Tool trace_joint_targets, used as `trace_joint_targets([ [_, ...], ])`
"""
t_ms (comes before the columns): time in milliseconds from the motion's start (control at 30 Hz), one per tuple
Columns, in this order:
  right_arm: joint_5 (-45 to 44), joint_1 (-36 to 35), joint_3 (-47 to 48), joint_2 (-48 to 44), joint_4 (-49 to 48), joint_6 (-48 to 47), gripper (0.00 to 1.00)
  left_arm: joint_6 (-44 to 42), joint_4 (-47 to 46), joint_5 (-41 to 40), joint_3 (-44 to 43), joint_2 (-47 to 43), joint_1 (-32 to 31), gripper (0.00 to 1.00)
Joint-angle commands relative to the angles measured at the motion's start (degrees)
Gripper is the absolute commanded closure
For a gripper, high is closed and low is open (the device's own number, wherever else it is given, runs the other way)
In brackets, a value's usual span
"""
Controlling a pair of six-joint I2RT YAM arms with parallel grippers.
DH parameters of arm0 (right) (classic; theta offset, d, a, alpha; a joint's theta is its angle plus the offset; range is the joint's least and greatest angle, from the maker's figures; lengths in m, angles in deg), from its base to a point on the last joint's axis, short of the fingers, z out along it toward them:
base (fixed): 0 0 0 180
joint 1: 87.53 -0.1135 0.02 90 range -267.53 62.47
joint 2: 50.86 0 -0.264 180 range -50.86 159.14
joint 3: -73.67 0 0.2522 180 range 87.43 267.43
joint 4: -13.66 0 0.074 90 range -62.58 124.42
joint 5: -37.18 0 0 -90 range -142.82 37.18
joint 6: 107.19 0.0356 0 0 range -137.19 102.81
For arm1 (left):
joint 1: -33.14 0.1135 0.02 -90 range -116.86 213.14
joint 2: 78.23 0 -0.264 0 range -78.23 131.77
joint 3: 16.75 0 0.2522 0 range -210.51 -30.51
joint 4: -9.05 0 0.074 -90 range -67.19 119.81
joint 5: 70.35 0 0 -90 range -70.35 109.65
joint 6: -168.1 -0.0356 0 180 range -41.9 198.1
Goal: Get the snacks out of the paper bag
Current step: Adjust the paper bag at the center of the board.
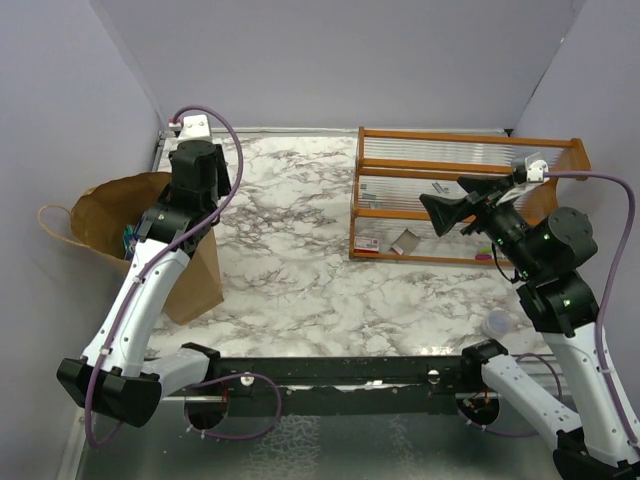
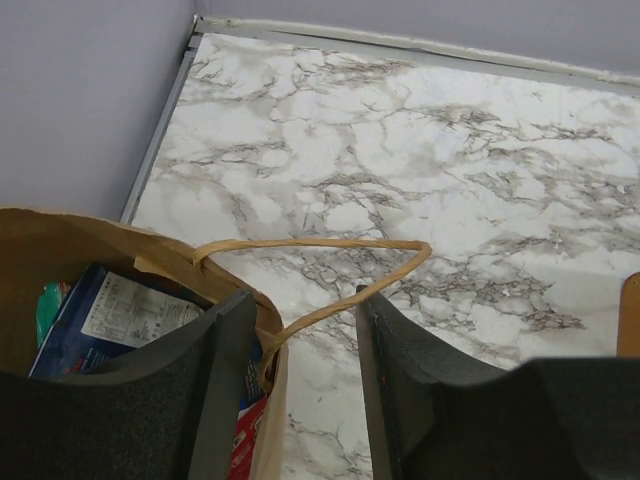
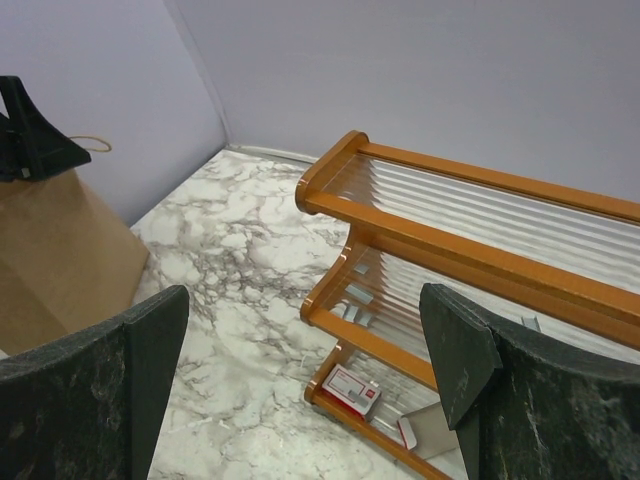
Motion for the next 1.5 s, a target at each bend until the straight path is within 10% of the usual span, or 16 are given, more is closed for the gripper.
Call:
trace_joint_targets([
  [0,1.55,-0.28,-0.33,0.41,-0.7,0.05,0.01,-0.91,-3.62,3.8,-1.02,0.02,-0.19,0.6],
  [400,2.12,-0.28,-0.91,1.67,-1.29,1.23,0.01,-4.87,-12.56,35.76,3.43,-4.97,-0.21,1.0],
  [833,4.94,-0.28,-1.42,4.27,-0.85,1.82,0.01,-4.06,-15.07,60.38,6.53,-5.48,-1.05,1.0],
  [1100,5.95,-0.28,-1.5,5.08,-1.73,2.16,0.01,-5.59,-6.71,48.5,1.85,-8.24,-1.08,0.78],
  [1300,7.15,-0.28,-2.05,5.19,-2.54,2.73,0.01,0.04,1.37,17.09,-7.79,-9.27,-1.02,0.44],
  [1467,12.58,-0.28,-1.33,7.03,-3.72,3.8,0.01,1.47,6.7,-3.86,-10.11,-8.52,-1.01,0.35],
])
